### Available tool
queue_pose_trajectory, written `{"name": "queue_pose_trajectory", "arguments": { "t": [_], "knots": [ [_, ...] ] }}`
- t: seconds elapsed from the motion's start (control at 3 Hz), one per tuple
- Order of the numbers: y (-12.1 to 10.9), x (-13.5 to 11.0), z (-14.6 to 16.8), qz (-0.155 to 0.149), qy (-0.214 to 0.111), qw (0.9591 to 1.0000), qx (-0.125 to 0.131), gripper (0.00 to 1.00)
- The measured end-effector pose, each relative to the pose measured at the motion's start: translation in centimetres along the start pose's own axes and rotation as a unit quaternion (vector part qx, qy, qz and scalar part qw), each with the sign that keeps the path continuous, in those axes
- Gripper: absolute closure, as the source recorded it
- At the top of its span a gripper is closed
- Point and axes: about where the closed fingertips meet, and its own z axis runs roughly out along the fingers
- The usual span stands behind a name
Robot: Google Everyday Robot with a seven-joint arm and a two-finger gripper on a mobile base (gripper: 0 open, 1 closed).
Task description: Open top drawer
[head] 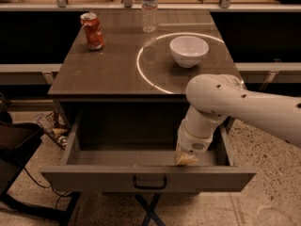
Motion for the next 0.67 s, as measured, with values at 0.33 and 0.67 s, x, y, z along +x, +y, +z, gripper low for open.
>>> {"name": "queue_pose_trajectory", "arguments": {
  "t": [0.33,0.67],
  "knots": [
    [0.13,-0.16,-0.71,0.0,0.0,1.0,0.0,1.0],
    [0.15,-0.17,-0.73,0.0,0.0,1.0,0.0,1.0]
  ]
}}
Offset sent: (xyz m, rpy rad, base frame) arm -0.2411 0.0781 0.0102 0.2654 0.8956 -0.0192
